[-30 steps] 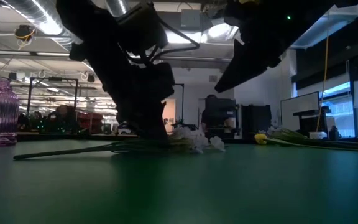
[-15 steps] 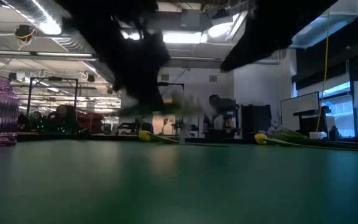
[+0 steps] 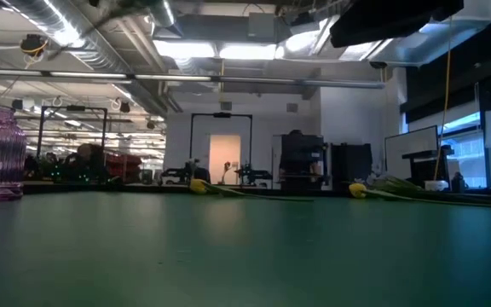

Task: Sort flowers into vase by color
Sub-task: Put the bottom white flowers into the pink vase

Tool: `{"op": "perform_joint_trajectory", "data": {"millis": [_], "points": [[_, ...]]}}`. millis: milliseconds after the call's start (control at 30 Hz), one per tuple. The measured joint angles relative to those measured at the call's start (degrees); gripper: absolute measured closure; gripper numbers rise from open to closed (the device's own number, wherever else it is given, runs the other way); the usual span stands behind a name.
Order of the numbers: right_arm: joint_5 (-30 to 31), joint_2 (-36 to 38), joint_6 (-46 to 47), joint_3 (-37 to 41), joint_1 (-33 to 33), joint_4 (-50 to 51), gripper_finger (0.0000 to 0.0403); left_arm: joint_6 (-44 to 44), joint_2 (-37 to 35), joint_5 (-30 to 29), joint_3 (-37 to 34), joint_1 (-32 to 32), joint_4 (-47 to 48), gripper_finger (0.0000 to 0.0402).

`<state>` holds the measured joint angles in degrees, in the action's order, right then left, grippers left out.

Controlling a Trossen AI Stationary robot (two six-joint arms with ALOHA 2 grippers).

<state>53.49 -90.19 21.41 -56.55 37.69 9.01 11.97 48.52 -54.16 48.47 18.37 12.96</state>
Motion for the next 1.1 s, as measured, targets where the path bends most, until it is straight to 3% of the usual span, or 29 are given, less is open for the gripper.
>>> {"op": "perform_joint_trajectory", "data": {"millis": [200, 333, 600, 767, 867, 1100], "points": [[-0.04, -0.05, 1.35, 0.00, -0.22, -1.14, 0.0194, -6.85, -17.62, 1.32, -9.12, 4.41, -3.49, 0.0393], [-1.57, -0.05, 2.98, 0.00, 0.25, -3.53, 0.0194, -12.71, -28.11, 9.90, -14.63, 5.11, -7.32, 0.0392], [-1.38, -0.05, 9.94, 0.00, 2.21, -4.07, 0.0194, -20.22, -48.03, 21.50, -19.60, 5.07, -8.52, 0.0392], [0.61, -0.07, 9.81, 0.00, 2.47, -5.64, 0.0194, -19.85, -48.20, 24.41, -19.87, 5.01, -5.34, 0.0392], [1.41, -0.07, 9.79, 0.00, 2.11, -5.99, 0.0194, -20.25, -48.28, 20.88, -21.74, 5.00, -5.74, 0.0392], [0.94, -2.39, 11.34, 0.00, 2.04, -6.05, 0.0194, -19.61, -48.25, 19.98, -25.02, 5.01, -5.77, 0.0392]]}}
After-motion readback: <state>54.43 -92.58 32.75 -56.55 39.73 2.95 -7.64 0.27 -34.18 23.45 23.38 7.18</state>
